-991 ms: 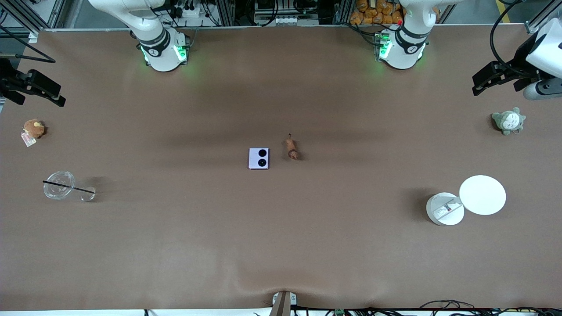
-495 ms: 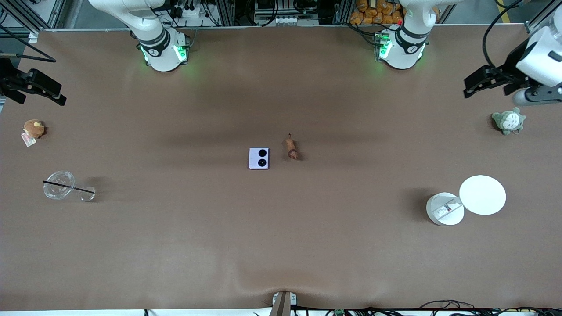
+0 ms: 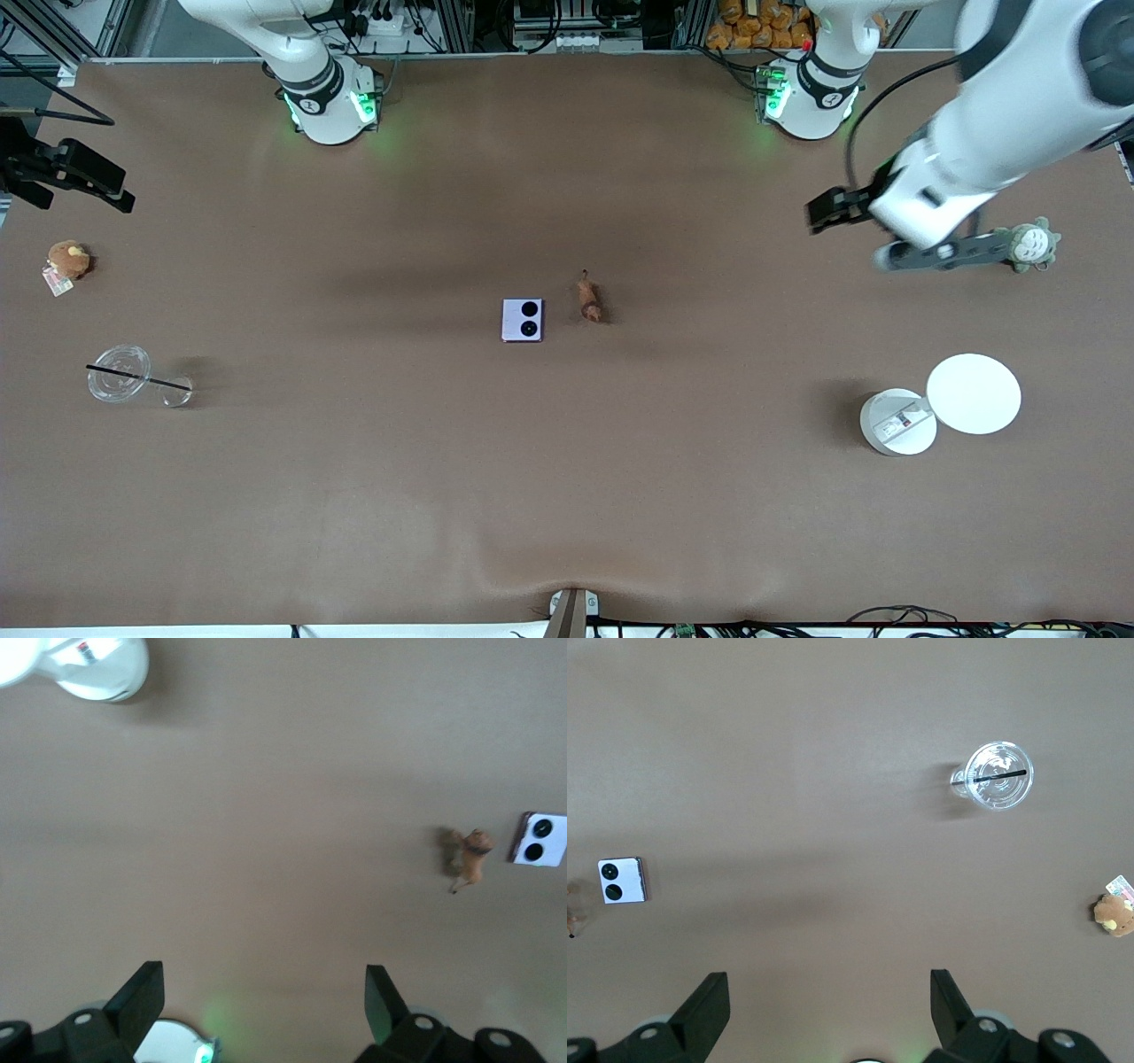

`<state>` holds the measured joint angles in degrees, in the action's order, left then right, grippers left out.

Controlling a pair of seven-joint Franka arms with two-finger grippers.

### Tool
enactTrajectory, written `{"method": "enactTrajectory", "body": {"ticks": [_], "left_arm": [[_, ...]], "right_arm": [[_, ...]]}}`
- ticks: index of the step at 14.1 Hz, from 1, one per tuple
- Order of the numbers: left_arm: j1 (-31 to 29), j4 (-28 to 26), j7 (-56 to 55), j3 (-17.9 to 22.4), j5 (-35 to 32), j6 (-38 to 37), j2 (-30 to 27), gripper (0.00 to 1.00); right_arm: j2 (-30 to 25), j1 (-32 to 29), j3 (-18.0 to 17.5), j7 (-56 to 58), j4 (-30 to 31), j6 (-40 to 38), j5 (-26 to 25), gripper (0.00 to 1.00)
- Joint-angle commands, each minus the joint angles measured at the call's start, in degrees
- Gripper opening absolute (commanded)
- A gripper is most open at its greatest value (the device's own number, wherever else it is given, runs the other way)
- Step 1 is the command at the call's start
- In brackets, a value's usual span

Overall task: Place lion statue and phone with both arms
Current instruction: 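Reach the left gripper to the brown lion figurine and grasp it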

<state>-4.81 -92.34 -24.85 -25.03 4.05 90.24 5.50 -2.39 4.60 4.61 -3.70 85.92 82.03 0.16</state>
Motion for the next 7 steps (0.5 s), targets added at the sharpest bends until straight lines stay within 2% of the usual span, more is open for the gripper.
{"method": "enactTrajectory", "body": {"ticks": [1, 7], "left_arm": [[2.9, 1.7, -5.5, -0.9, -0.1, 4.0, 4.6, 1.0], [12.9, 2.2, -21.9, -0.9, -4.1, 12.8, 12.6, 1.0]], "right_arm": [[0.6, 0.1, 0.0, 0.5, -1.4, -0.8, -0.2, 1.0], [0.6, 0.3, 0.0, 0.5, -1.3, -0.9, 0.0, 1.0]]}}
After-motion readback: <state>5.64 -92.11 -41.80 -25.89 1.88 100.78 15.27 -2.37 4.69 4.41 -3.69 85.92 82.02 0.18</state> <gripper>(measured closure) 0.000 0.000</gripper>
